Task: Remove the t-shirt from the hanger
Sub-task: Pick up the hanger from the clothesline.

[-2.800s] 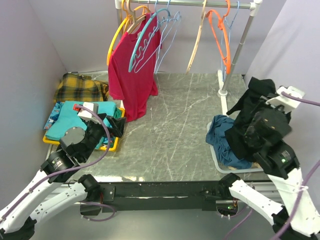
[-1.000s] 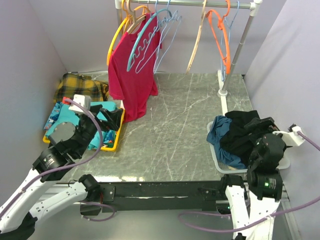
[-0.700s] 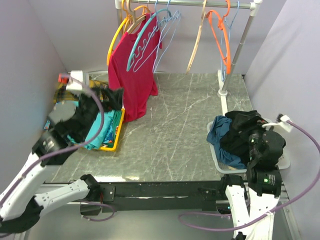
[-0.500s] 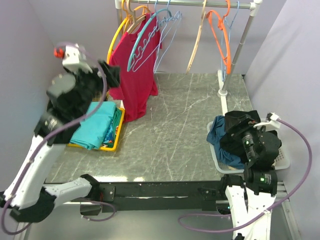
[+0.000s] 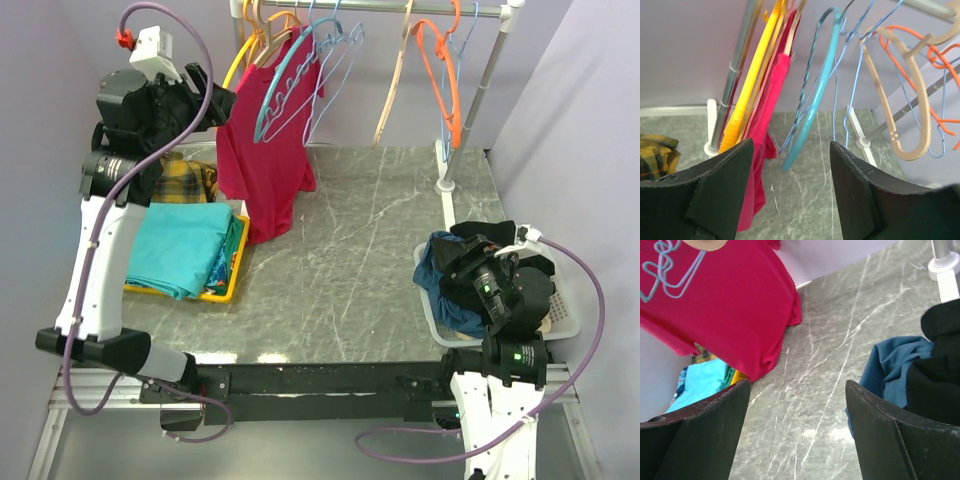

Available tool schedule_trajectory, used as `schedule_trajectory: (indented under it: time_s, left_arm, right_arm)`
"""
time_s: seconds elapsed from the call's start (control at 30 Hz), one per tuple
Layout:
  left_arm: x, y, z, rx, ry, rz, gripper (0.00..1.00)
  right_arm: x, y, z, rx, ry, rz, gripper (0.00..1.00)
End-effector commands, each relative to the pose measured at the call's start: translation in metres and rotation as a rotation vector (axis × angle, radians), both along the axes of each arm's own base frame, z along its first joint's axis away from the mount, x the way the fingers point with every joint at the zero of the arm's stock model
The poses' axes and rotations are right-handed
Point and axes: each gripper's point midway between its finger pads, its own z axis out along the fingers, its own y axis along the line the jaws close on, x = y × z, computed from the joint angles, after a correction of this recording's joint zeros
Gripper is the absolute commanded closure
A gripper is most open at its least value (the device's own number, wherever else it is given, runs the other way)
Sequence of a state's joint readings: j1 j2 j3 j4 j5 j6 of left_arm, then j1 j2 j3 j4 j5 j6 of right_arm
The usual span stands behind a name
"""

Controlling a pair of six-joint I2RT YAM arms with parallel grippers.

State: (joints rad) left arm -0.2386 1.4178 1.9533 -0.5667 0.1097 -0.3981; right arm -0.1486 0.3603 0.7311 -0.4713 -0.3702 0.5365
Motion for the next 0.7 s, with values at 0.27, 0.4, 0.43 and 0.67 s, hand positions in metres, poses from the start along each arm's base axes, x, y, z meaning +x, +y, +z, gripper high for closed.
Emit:
schedule_trajectory:
  time_s: [0.27, 0.4, 0.43, 0.67]
  left_arm:
    - [0.024, -0.017, -0.026, -0.023, 0.056, -0.156, 0.4]
    - [0.033, -0.013, -0.028, -0.005, 0.042, -0.128, 0.39]
    - [0.034, -0.012, -0.028, 0.007, 0.034, -0.128, 0.39]
    - [0.037, -0.009, -0.026, 0.024, 0.006, -0.111, 0.39]
  right_arm:
    - [0.001, 0.005, 0.009, 0.016, -0.053, 0.028, 0.16]
    - [0.002, 0.005, 0.006, 0.014, -0.047, 0.031, 0.16]
    - [0.003, 0.005, 0.004, 0.015, -0.041, 0.031, 0.16]
    - [0.005, 0.006, 0.001, 0.024, -0.035, 0.033, 0.16]
